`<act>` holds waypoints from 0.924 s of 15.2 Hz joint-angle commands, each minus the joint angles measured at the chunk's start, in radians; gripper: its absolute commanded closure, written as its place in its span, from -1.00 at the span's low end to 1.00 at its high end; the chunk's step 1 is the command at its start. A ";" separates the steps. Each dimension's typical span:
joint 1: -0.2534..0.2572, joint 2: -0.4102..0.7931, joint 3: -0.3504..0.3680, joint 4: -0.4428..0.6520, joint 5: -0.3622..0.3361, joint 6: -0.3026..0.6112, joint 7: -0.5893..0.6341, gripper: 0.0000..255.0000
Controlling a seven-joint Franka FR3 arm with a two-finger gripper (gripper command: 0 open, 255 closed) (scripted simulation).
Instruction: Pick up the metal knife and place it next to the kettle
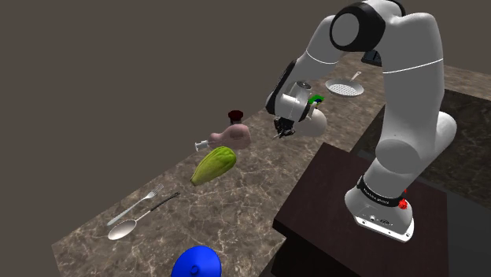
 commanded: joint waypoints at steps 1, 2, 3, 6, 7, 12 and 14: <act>-0.001 0.000 -0.001 0.000 0.000 0.000 0.000 1.00; -0.001 0.001 -0.001 0.000 0.000 0.001 0.000 -1.00; -0.001 0.001 -0.001 0.000 0.000 0.001 0.000 -1.00; -0.001 0.001 0.000 0.000 0.000 0.001 0.000 -1.00; -0.001 0.000 -0.001 0.000 0.000 0.000 0.000 -1.00; 0.120 -0.160 -0.144 -0.099 -0.101 -0.085 0.108 -1.00; 0.120 -0.160 -0.143 -0.099 -0.101 -0.085 0.109 -1.00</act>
